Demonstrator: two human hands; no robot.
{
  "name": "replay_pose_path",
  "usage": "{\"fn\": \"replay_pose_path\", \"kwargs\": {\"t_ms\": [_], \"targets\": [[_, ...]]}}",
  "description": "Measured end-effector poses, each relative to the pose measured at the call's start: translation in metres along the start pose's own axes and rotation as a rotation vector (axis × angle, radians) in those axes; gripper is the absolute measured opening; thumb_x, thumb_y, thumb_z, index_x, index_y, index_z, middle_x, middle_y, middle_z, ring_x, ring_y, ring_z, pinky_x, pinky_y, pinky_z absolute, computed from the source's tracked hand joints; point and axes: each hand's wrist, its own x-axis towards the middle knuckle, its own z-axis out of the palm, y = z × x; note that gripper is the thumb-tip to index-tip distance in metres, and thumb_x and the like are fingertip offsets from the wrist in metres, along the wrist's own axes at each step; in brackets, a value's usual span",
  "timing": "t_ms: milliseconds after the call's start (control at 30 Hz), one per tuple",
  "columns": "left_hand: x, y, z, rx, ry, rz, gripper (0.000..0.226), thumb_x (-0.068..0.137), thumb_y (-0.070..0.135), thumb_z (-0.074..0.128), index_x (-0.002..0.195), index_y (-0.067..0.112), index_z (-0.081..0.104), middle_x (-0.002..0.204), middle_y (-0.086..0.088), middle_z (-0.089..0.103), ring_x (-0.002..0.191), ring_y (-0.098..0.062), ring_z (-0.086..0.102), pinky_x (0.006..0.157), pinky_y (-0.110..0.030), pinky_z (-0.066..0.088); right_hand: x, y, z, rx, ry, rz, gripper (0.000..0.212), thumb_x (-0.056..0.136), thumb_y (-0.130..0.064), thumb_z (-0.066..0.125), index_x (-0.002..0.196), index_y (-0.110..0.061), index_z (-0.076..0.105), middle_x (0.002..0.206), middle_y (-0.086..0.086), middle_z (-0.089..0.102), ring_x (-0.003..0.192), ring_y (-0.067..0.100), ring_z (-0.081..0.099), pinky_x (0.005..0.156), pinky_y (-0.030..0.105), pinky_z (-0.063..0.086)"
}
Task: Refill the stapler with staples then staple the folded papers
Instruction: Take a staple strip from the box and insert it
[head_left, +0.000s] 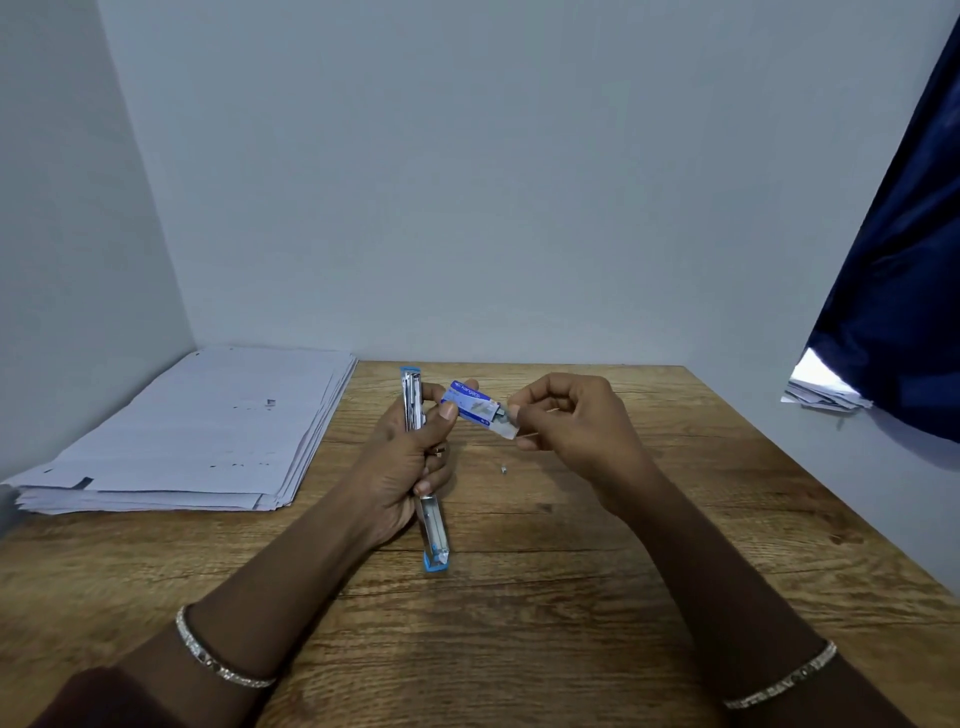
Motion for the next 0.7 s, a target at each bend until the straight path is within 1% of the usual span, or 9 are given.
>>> {"fn": "replay_pose_path", "kwargs": {"t_ms": [67, 167, 267, 333, 400, 467, 567, 633, 700], "targets": [[-0.0022, 0.0003, 0.0033, 0.045, -0.034, 0.007, 0.013, 0.091, 0.016, 0.066, 0.083, 0.026, 0.064, 0.109, -0.008, 0.039, 0.034, -0.008, 0.026, 0.031, -0.014, 0.026, -0.0001, 0.0013, -0.0011, -0.019, -0.026, 0.027, 0.006, 0.082, -0.002, 0.076, 0.084, -0.008, 0.075, 0.071, 0.010, 0.074, 0.055, 0.008, 0.069, 0.055, 0.019, 0.054], [-0.0050, 0.0008, 0.0056, 0.075, -0.065, 0.004, 0.017, 0.095, 0.012, 0.062, 0.084, 0.025, 0.063, 0.118, -0.010, 0.051, 0.035, -0.008, 0.027, 0.031, -0.014, 0.027, -0.0006, 0.0015, -0.0025, -0.008, -0.038, 0.059, 0.009, 0.080, 0.002, 0.075, 0.084, -0.006, 0.074, 0.068, 0.010, 0.074, 0.051, 0.009, 0.068, 0.053, 0.018, 0.052], [-0.0062, 0.0010, 0.0068, 0.086, -0.054, -0.011, 0.014, 0.093, 0.016, 0.064, 0.083, 0.026, 0.064, 0.118, -0.012, 0.038, 0.035, -0.008, 0.027, 0.032, -0.014, 0.027, -0.0005, 0.0004, -0.0028, 0.078, -0.051, 0.137, 0.009, 0.080, 0.006, 0.076, 0.080, -0.003, 0.074, 0.073, 0.015, 0.075, 0.050, 0.009, 0.067, 0.050, 0.016, 0.052], [-0.0060, -0.0002, 0.0075, 0.078, -0.045, -0.012, 0.009, 0.087, 0.019, 0.068, 0.082, 0.027, 0.066, 0.116, -0.012, 0.037, 0.034, -0.008, 0.026, 0.032, -0.014, 0.027, -0.0006, 0.0000, -0.0028, 0.142, -0.059, 0.185, 0.010, 0.080, 0.009, 0.075, 0.079, -0.001, 0.073, 0.073, 0.014, 0.075, 0.048, 0.008, 0.066, 0.049, 0.016, 0.053], [-0.0050, -0.0020, 0.0073, 0.041, -0.017, -0.019, 0.007, 0.084, 0.019, 0.069, 0.083, 0.025, 0.065, 0.104, -0.012, 0.040, 0.033, -0.008, 0.026, 0.032, -0.013, 0.027, -0.0008, -0.0003, -0.0032, 0.175, -0.067, 0.200, 0.011, 0.080, 0.010, 0.074, 0.080, -0.001, 0.072, 0.074, 0.013, 0.074, 0.050, 0.009, 0.068, 0.050, 0.017, 0.055], [-0.0044, -0.0027, 0.0061, 0.006, 0.024, -0.033, 0.008, 0.086, 0.017, 0.068, 0.087, 0.022, 0.063, 0.080, -0.008, 0.043, 0.030, -0.007, 0.026, 0.032, -0.012, 0.026, -0.0011, -0.0012, -0.0040, 0.180, -0.067, 0.192, 0.013, 0.080, 0.011, 0.074, 0.083, -0.001, 0.072, 0.076, 0.015, 0.074, 0.055, 0.010, 0.070, 0.053, 0.018, 0.057], [-0.0049, -0.0013, 0.0055, 0.000, 0.068, -0.069, 0.010, 0.088, 0.016, 0.066, 0.093, 0.019, 0.058, 0.045, 0.001, 0.034, 0.026, -0.006, 0.025, 0.030, -0.011, 0.025, -0.0018, -0.0028, -0.0060, 0.130, -0.063, 0.144, 0.014, 0.079, 0.009, 0.076, 0.087, -0.002, 0.072, 0.081, 0.021, 0.074, 0.059, 0.014, 0.072, 0.056, 0.021, 0.058], [-0.0045, -0.0011, 0.0053, -0.022, 0.088, -0.080, 0.008, 0.093, 0.013, 0.063, 0.093, 0.019, 0.058, 0.040, 0.003, 0.030, 0.025, -0.006, 0.024, 0.030, -0.011, 0.025, -0.0022, -0.0038, -0.0077, 0.052, -0.067, 0.087, 0.014, 0.079, 0.008, 0.076, 0.085, -0.005, 0.074, 0.082, 0.022, 0.075, 0.062, 0.017, 0.072, 0.059, 0.024, 0.058], [-0.0033, -0.0014, 0.0047, -0.040, 0.110, -0.083, 0.009, 0.094, 0.011, 0.062, 0.092, 0.019, 0.058, 0.044, 0.001, 0.029, 0.026, -0.006, 0.024, 0.030, -0.011, 0.026, -0.0022, -0.0044, -0.0083, -0.084, -0.061, 0.014, 0.015, 0.078, 0.006, 0.077, 0.084, -0.007, 0.078, 0.081, 0.018, 0.077, 0.065, 0.018, 0.072, 0.064, 0.027, 0.059]]}}
